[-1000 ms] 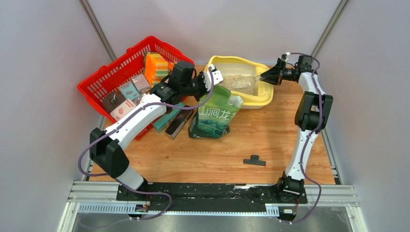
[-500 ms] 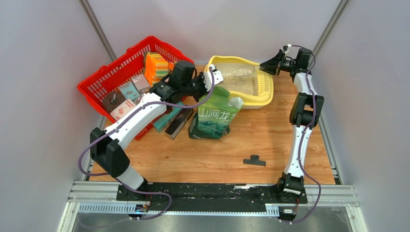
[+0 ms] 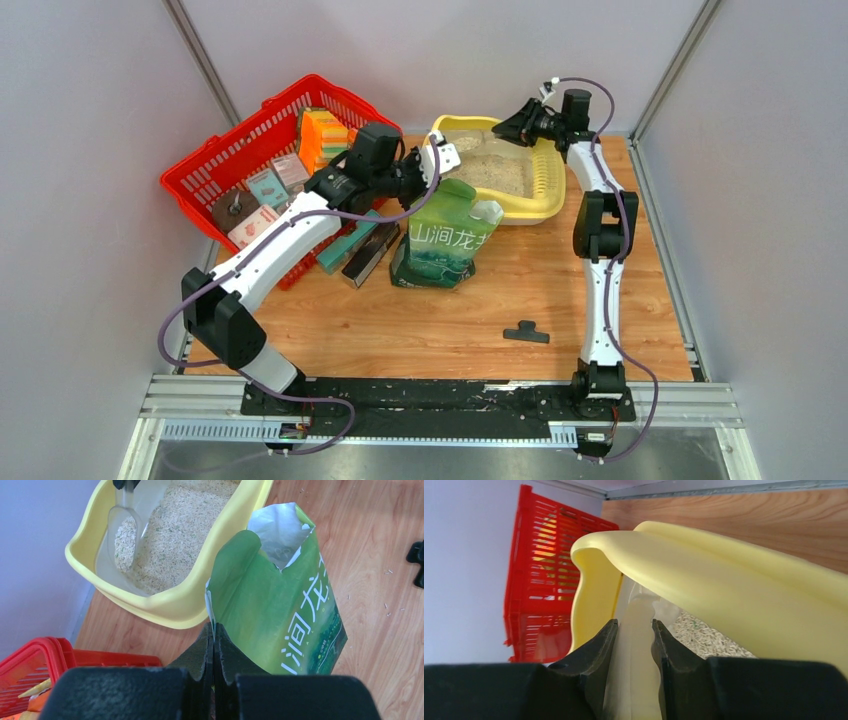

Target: Fill the litter box with clean litter

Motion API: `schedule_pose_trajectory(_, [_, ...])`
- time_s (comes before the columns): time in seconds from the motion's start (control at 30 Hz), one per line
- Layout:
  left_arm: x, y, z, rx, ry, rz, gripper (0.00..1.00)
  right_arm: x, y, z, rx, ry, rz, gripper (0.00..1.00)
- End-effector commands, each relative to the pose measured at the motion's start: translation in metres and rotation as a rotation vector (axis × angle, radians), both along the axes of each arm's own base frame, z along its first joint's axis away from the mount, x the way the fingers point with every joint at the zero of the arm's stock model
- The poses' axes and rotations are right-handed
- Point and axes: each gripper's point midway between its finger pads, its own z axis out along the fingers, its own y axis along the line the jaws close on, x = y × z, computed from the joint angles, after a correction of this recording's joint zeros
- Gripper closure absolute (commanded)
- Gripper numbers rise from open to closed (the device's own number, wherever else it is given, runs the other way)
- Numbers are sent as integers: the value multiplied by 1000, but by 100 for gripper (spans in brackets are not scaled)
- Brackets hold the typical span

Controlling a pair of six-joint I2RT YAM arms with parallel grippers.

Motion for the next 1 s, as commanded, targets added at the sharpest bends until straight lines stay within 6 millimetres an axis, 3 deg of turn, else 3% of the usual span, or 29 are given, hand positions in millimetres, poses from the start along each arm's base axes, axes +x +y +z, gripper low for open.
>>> schedule_pose_trajectory(0.0, [-12, 1, 40, -88, -70, -22, 100, 10, -17, 93, -206, -318, -150, 100])
schedule_pose_trajectory(0.03, [-14, 2, 41, -95, -77, -23, 100, 8, -18, 83, -240, -317, -154, 100])
schedule_pose_trajectory(0.1, [-17, 3, 43, -102, -82, -25, 100, 2, -19, 103, -316, -406, -176, 100])
schedule_pose_trajectory(0.17, [-21, 5, 43, -105, -94, -28, 100, -4, -26, 95, -363, -399, -203, 100])
schedule_pose_trajectory(0.2, [-23, 6, 45, -111, -101, -32, 100, -7, -30, 108, -395, -443, -223, 100])
schedule_pose_trajectory(0.23, [-25, 8, 44, -112, -107, -36, 100, -14, -14, 106, -408, -443, -195, 100])
schedule_pose_trajectory(0.77, [-50, 21, 38, -158, -156, -59, 100, -53, -36, 100, -693, -484, -207, 100])
schedule_pose_trajectory(0.87, [-54, 24, 37, -160, -167, -58, 100, -67, -38, 125, -720, -535, -205, 100])
schedule_pose_trajectory(0.9, [-54, 25, 38, -163, -173, -54, 100, -80, -37, 149, -717, -588, -197, 100])
schedule_pose_trajectory(0.97, [-57, 27, 35, -172, -168, -49, 100, -97, -35, 160, -706, -601, -175, 100])
